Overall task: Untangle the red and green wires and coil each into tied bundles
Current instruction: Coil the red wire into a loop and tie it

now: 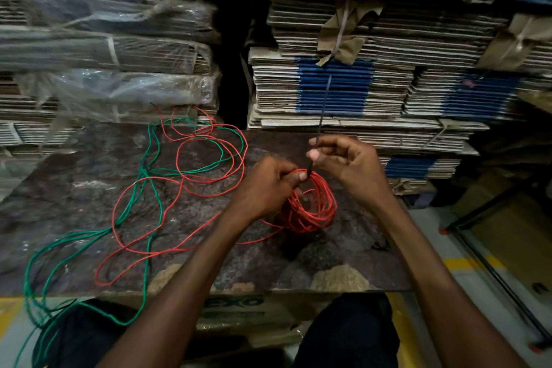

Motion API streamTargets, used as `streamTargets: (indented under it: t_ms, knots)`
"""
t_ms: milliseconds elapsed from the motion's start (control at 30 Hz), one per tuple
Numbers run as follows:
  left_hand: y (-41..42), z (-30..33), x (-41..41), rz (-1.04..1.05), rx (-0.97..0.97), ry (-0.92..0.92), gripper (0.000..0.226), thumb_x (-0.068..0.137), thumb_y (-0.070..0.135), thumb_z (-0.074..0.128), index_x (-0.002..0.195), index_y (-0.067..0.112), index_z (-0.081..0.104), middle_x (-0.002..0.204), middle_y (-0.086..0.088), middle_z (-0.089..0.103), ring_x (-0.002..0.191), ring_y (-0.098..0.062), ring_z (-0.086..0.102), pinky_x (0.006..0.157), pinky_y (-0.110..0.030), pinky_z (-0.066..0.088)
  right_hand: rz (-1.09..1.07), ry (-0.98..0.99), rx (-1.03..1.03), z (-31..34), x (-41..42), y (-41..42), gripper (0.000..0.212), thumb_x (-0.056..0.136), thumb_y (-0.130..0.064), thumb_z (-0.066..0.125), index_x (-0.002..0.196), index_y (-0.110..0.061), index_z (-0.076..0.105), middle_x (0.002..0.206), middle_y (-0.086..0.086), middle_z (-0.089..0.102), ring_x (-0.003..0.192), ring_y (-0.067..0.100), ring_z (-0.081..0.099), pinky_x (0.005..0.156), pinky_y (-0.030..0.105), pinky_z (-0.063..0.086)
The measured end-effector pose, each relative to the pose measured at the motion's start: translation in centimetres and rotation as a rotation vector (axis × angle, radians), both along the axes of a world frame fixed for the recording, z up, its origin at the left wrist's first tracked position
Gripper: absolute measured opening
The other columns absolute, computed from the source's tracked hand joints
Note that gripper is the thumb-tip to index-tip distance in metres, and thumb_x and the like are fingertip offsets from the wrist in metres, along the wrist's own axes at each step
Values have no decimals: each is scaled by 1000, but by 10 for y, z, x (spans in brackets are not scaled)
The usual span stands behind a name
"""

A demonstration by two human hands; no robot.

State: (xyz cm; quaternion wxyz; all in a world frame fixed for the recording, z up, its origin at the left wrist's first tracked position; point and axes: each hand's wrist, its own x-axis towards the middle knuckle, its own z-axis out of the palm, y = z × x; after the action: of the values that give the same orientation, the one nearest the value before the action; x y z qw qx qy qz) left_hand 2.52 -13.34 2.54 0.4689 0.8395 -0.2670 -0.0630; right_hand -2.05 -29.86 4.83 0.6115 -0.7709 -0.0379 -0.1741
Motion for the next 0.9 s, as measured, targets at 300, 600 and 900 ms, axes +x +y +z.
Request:
streamTargets:
  t_ms: [300, 600, 900]
  knots:
    - [3, 8, -10, -164, 16, -39, 32, 93, 30, 58, 79, 4, 70, 57, -3, 61, 46, -2, 41, 49, -28, 30, -125, 51, -49, -2, 12, 2, 25, 82, 8, 68, 66, -8, 59, 70, 0, 66, 56, -4, 56, 57, 16, 46]
    - [2, 6, -9, 20, 143, -91, 37, 92, 29, 61, 66, 3, 59, 50, -13, 50, 44, -16, 37, 49, -31, 29, -215, -5, -248, -1, 5, 11, 10, 89, -8, 64, 83, -2, 59, 61, -4, 69, 59, 5, 67, 66, 35, 57]
    - [-12, 12, -12, 245, 225, -209, 21, 86, 35, 63, 81, 17, 71, 81, -17, 66, 86, -35, 62, 59, -30, 30, -330, -90, -317, -3, -1, 15, 21, 75, -38, 61, 76, -17, 58, 65, 2, 68, 64, 27, 67, 61, 49, 54]
